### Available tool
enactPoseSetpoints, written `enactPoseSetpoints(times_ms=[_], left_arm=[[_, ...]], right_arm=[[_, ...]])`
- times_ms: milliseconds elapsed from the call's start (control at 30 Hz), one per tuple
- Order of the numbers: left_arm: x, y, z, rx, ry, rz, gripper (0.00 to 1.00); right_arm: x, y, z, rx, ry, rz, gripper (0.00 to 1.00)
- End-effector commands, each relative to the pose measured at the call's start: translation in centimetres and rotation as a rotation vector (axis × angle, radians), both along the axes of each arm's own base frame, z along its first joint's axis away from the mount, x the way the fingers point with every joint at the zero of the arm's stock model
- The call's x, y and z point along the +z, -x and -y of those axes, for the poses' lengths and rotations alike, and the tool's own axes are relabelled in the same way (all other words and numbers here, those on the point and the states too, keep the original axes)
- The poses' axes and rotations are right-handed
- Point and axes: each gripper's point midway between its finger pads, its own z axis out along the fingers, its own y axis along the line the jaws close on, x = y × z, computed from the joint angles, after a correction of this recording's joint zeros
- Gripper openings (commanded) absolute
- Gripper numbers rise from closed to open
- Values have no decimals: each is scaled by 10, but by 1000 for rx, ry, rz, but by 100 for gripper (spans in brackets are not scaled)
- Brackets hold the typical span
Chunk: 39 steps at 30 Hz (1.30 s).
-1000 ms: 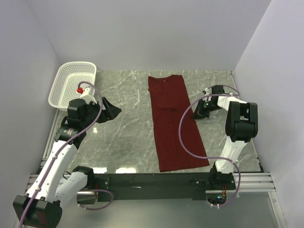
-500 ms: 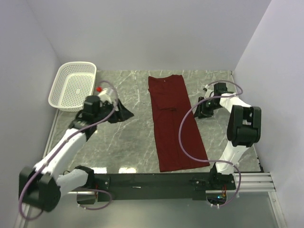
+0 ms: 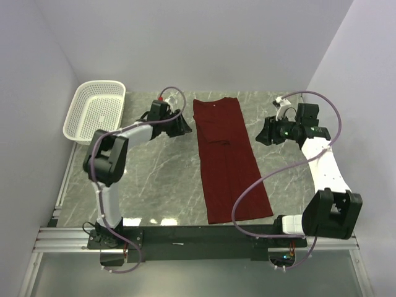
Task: Fold and stack the t-shirts
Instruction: Fold the tshirt
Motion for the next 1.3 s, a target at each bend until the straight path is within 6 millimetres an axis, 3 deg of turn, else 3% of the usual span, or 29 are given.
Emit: enactPoseSetpoints(times_ms=[0, 67, 100, 267, 467, 667, 967, 1067, 1100, 1167, 1267], left_arm=[[-5, -36, 17, 13, 28, 8, 52], [-8, -47, 23, 16, 36, -18, 50], [-23, -50, 24, 23, 26, -41, 50], [-31, -62, 35, 20, 29, -54, 48], [-45, -55, 55, -41, 55, -99, 47], [-56, -49, 58, -40, 32, -131, 45], [-62, -47, 62, -46, 51, -154, 29], [-59, -47, 63, -50, 57, -148, 19], [-58, -48, 63, -49, 54, -144, 10], [-55, -50, 61, -45, 54, -138, 3], [-51, -53, 57, -36, 53, -128, 1]], right_arm=[[15, 11, -15, 67, -63, 60, 57], [15, 11, -11, 49, -44, 92, 59], [15, 12, -7, 35, -42, 99, 60], [20, 14, 3, 15, -82, 116, 61], [20, 15, 13, -7, -112, 110, 61], [20, 16, 17, -21, -123, 109, 61], [19, 17, 22, -32, -135, 104, 61], [17, 17, 23, -33, -139, 99, 61], [17, 17, 23, -35, -140, 99, 61], [17, 17, 24, -37, -141, 96, 61], [18, 17, 25, -42, -140, 102, 61]])
